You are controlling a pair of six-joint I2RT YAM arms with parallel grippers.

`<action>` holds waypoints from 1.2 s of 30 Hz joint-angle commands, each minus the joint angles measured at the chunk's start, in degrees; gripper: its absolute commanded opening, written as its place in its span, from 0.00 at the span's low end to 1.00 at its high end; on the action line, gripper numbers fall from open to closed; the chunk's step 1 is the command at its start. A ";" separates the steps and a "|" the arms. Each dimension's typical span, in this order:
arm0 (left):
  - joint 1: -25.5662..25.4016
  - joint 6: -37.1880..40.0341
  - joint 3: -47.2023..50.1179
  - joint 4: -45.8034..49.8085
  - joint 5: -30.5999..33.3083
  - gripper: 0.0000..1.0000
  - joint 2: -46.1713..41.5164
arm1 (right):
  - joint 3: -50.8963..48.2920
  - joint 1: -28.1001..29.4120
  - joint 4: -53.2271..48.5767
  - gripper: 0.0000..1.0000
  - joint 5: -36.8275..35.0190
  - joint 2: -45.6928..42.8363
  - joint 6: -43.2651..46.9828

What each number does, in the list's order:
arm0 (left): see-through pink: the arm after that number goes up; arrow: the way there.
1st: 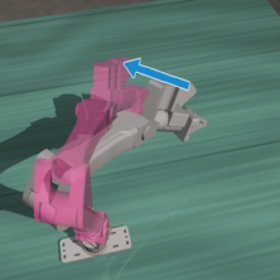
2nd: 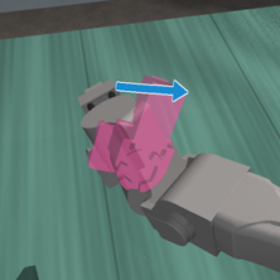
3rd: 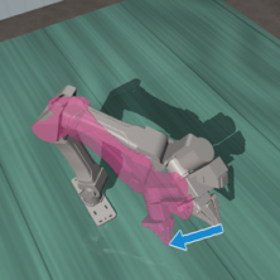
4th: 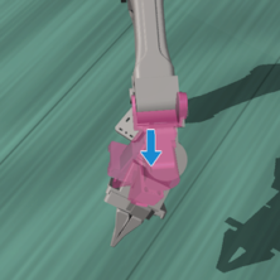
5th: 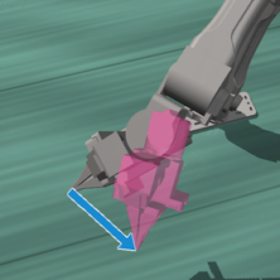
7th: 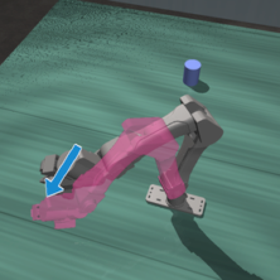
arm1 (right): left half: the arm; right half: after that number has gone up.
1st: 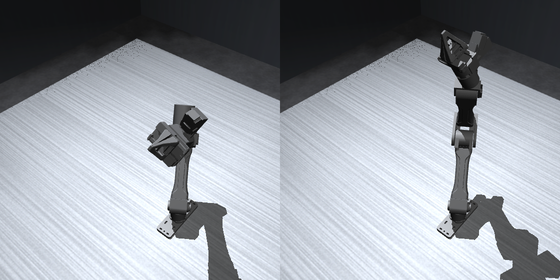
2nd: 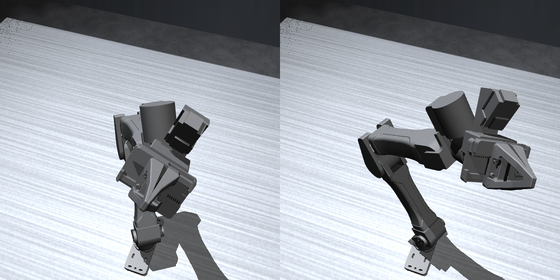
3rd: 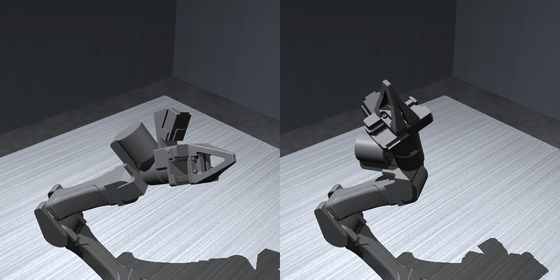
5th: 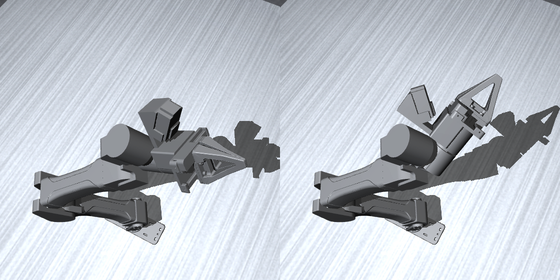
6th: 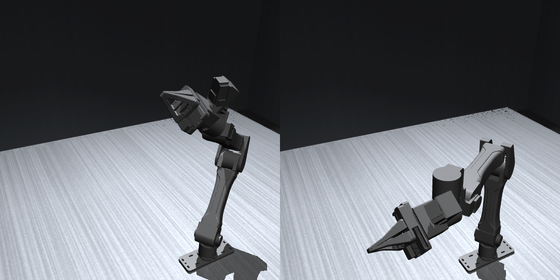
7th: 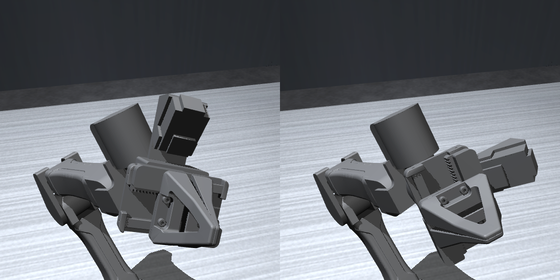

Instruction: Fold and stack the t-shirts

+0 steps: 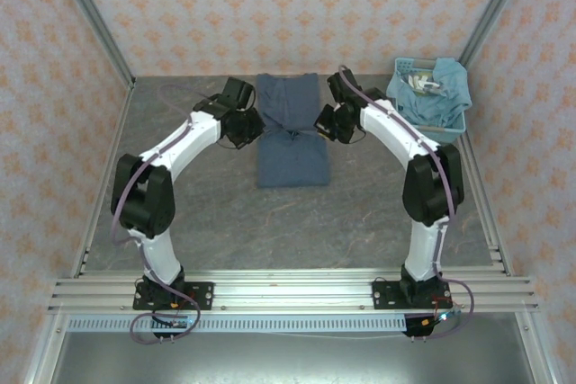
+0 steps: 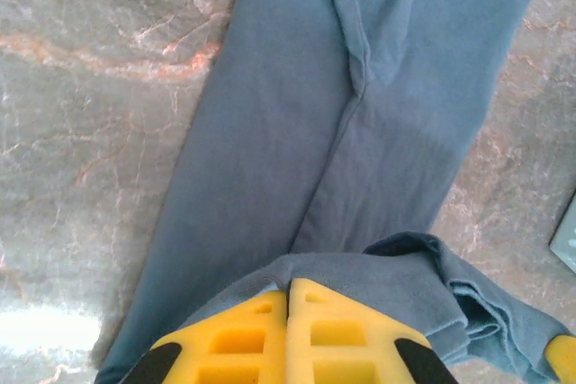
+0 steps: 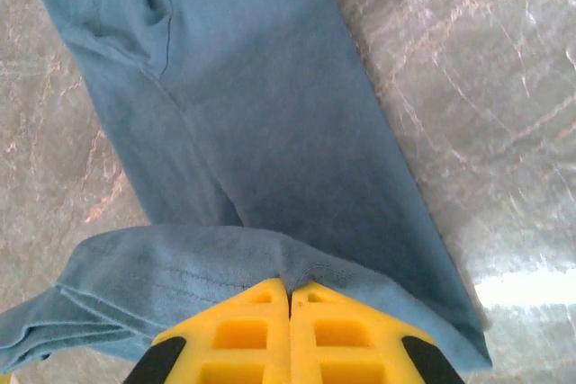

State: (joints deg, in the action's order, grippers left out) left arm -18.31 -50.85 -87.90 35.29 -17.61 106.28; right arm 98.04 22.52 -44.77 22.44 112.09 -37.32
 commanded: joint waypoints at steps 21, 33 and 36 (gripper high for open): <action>4.20 2.47 -8.31 2.34 2.06 0.62 8.41 | 23.50 -4.51 -7.96 0.48 2.74 18.53 6.20; -4.08 -11.13 27.92 -14.14 -4.72 0.58 -11.17 | -23.58 -2.02 12.09 0.51 7.56 -9.01 2.53; -5.20 -11.73 28.31 -12.48 -4.29 0.56 -8.72 | -27.43 -1.02 14.10 0.51 9.08 -9.11 1.65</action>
State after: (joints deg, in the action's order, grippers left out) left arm -23.38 -59.79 -60.25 24.97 -21.89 96.25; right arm 73.56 20.69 -35.79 29.32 103.11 -34.13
